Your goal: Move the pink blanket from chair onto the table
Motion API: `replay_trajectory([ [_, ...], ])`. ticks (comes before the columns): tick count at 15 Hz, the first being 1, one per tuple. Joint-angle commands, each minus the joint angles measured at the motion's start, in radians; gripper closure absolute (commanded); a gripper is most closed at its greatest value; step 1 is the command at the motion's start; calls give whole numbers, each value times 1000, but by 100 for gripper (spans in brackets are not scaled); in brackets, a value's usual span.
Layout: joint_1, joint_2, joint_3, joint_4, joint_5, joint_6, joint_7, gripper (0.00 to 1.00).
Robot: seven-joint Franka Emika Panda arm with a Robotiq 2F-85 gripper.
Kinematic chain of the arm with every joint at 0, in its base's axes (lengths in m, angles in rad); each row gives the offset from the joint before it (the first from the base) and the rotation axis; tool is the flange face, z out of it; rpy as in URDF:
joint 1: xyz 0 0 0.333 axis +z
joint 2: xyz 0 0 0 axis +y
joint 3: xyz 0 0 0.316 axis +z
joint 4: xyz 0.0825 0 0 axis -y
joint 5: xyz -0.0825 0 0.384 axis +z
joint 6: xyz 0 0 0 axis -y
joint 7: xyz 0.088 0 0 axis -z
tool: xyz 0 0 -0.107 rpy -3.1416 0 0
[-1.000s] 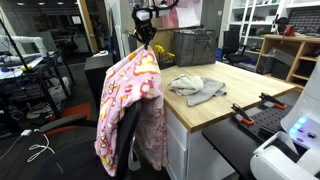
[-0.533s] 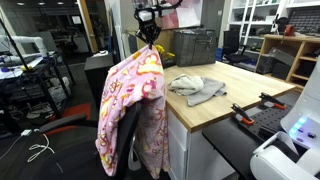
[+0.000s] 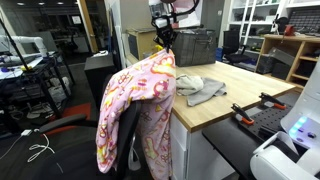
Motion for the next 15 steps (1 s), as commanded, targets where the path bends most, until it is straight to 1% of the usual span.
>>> replay_trajectory([
  [1, -46, -104, -5, -93, -44, -53, 81, 99],
  [6, -86, -158, 2, -156, -57, -98, 197, 99],
  [11, -104, -197, 18, -180, -47, -174, 303, 99],
  [12, -106, -205, 22, -183, -40, -174, 319, 99],
  [13, -103, -132, 34, -144, -24, -124, 282, 95],
  [15, -105, -144, 40, -150, -23, -130, 300, 95],
])
